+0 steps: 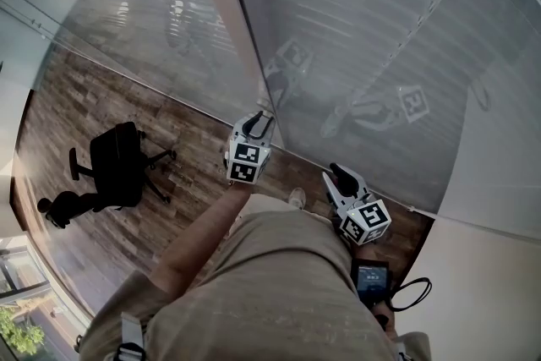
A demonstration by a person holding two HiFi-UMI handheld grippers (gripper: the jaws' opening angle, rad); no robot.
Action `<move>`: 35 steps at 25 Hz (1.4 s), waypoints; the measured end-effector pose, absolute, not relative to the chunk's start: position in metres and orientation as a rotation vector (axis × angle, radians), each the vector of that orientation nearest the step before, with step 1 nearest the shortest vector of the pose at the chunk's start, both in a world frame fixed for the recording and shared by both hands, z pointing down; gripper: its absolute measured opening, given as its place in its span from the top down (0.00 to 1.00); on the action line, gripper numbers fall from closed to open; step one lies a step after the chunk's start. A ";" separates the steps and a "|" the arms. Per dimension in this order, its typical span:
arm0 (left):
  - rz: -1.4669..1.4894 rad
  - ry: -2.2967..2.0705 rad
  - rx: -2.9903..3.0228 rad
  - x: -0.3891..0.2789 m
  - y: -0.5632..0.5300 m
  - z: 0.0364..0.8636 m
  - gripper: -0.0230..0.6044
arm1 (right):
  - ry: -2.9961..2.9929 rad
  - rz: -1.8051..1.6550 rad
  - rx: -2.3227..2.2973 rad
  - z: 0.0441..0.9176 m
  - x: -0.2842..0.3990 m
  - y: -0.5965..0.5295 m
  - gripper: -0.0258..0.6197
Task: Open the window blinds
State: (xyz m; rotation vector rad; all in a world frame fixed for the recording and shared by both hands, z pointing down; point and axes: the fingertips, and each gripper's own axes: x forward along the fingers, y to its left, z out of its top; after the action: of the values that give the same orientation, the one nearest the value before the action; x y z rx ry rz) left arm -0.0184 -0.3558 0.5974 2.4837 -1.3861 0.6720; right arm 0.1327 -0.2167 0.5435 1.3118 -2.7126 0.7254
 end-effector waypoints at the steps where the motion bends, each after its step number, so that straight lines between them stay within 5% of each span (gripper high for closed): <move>1: 0.662 -1.379 2.478 -0.018 -0.356 0.598 0.74 | -2.712 0.726 1.312 0.543 0.133 -0.217 0.78; 35: -0.351 -0.747 1.747 -0.022 -0.361 0.599 0.75 | -2.716 0.730 1.284 0.545 0.128 -0.221 0.78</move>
State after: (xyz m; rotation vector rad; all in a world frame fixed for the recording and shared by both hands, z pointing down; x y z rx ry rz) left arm -0.0220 -0.3607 0.5988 1.7470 -0.7470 -0.3515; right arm 0.1282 -0.2213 0.5455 1.2842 -2.7157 0.7297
